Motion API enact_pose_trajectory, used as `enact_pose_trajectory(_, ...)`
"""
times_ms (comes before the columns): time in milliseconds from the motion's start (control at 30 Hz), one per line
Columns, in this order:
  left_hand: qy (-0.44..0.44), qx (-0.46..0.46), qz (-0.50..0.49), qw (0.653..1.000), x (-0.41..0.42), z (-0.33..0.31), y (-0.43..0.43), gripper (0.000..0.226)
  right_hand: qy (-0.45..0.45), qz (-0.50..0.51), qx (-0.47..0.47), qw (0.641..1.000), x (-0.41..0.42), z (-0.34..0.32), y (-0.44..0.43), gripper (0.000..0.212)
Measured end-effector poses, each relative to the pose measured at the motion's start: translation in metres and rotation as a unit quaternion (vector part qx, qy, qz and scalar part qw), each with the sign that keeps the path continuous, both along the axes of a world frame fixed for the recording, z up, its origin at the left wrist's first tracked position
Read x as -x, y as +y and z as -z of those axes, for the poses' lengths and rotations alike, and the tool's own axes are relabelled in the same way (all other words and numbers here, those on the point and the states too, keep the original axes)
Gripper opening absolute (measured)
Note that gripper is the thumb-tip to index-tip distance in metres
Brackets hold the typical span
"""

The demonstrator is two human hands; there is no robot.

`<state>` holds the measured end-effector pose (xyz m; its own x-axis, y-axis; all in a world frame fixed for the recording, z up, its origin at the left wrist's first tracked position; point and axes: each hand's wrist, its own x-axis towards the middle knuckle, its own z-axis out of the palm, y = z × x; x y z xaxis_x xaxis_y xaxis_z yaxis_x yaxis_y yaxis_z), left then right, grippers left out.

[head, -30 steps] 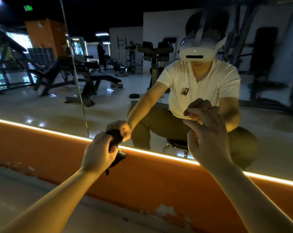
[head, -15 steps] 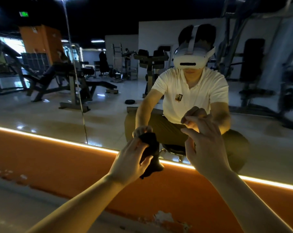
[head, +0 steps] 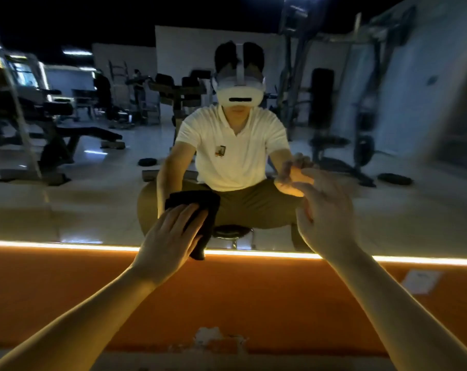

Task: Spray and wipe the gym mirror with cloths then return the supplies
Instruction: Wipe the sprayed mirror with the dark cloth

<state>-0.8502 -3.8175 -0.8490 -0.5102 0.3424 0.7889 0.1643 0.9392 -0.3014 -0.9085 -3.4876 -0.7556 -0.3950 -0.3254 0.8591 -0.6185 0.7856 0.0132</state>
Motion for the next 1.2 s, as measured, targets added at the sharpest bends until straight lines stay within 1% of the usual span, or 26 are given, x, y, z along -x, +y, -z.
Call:
enact_pose_trajectory(100, 0.006, 0.043, 0.02, 0.999, 0.025, -0.005, 0.06, 0.059, -0.022, 0.04, 0.034, 0.998, 0.006, 0.013, 0.043, 0.041)
enact_pose_trajectory(200, -0.003, 0.086, 0.004, 0.996, 0.054, -0.005, 0.118, 0.065, -0.029, 0.069, 0.079, 0.994, 0.021, -0.004, 0.071, 0.044)
enact_pose_trajectory(300, -0.013, 0.091, -0.005, 0.996, 0.073, -0.006, 0.156, 0.071, -0.008, 0.07, 0.122, 0.99, 0.026, -0.019, 0.095, 0.044)
enact_pose_trajectory(433, -0.027, 0.113, -0.001, 0.993, 0.09, -0.006, 0.189, 0.077, -0.011, 0.092, 0.124, 0.988, 0.03, -0.019, 0.13, 0.039)
enact_pose_trajectory(567, -0.016, 0.148, 0.024, 0.989, 0.111, -0.013, 0.246, 0.082, -0.023, 0.095, 0.135, 0.986, 0.034, -0.02, 0.153, 0.038)
enact_pose_trajectory(633, -0.016, 0.162, 0.037, 0.986, 0.122, -0.019, 0.28, 0.083, -0.027, 0.092, 0.135, 0.986, 0.035, -0.02, 0.159, 0.04)
enact_pose_trajectory(700, -0.01, 0.19, 0.027, 0.981, 0.128, -0.023, 0.301, 0.082, -0.025, 0.096, 0.134, 0.986, 0.038, -0.02, 0.163, 0.044)
enact_pose_trajectory(767, 0.007, 0.214, 0.006, 0.977, 0.131, -0.026, 0.299, 0.083, -0.017, 0.096, 0.131, 0.987, 0.044, -0.02, 0.164, 0.044)
enact_pose_trajectory(900, 0.035, 0.2, -0.006, 0.979, 0.12, -0.038, 0.245, 0.086, 0.004, 0.079, 0.117, 0.99, 0.05, -0.02, 0.153, 0.057)
enact_pose_trajectory(1000, 0.052, 0.151, -0.028, 0.987, 0.096, -0.047, 0.188, 0.082, 0.016, 0.05, 0.109, 0.993, 0.055, -0.018, 0.136, 0.067)
enact_pose_trajectory(1133, 0.062, 0.057, -0.063, 0.994, 0.057, -0.055, 0.117, 0.081, 0.043, 0.03, 0.11, 0.992, 0.064, -0.008, 0.118, 0.069)
enact_pose_trajectory(1200, 0.069, 0.03, -0.089, 0.993, 0.045, -0.059, 0.101, 0.08, 0.042, 0.026, 0.113, 0.992, 0.069, -0.004, 0.112, 0.07)
